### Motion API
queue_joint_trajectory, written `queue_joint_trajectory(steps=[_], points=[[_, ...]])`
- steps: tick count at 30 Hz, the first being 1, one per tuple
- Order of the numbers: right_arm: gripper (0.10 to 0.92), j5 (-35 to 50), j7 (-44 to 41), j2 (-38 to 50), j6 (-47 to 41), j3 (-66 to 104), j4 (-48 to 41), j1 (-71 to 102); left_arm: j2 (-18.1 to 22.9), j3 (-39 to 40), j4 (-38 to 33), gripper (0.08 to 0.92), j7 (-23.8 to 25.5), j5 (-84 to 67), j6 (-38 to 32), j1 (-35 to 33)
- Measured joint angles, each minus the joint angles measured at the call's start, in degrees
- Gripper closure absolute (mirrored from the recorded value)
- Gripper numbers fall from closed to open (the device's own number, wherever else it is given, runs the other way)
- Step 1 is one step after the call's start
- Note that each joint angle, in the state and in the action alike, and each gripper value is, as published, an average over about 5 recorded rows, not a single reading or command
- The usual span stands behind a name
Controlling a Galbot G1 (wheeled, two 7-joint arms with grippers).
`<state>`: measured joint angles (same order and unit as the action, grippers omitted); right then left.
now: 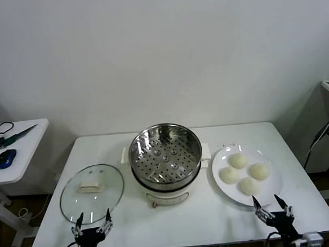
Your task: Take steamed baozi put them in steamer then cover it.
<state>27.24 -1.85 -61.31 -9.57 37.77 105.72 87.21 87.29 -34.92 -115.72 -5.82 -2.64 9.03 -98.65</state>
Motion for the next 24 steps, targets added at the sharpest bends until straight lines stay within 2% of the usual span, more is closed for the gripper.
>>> queue_joint_trajectory(steps=[6,11,17,24], points=[[0.203,-2.9,-4.0,7.8,-5.2,-5.2,-5.7,-12.7,-0.3,0.2,-0.3,0.177,-0.1,-0.1,0.0,0.1],[0.203,-7.1,-12.8,17.4,-6.9,-16.7,-12.4,-27.6,-0.4,0.5,-0.3,0.177,-0.4,-0.2,0.0,0.4],[0.203,-12.8,-27.9,25.3,-2.6,-38.3,-21.9,-49.8,-0.2,0.9,-0.2,0.177,-0.8,-0.1,-0.2,0.5],[0.203,-16.8,-46.6,27.8,5.4,-65.0,-32.6,-76.3,0.2,1.5,0.1,0.177,-1.0,0.3,-0.9,-0.2]])
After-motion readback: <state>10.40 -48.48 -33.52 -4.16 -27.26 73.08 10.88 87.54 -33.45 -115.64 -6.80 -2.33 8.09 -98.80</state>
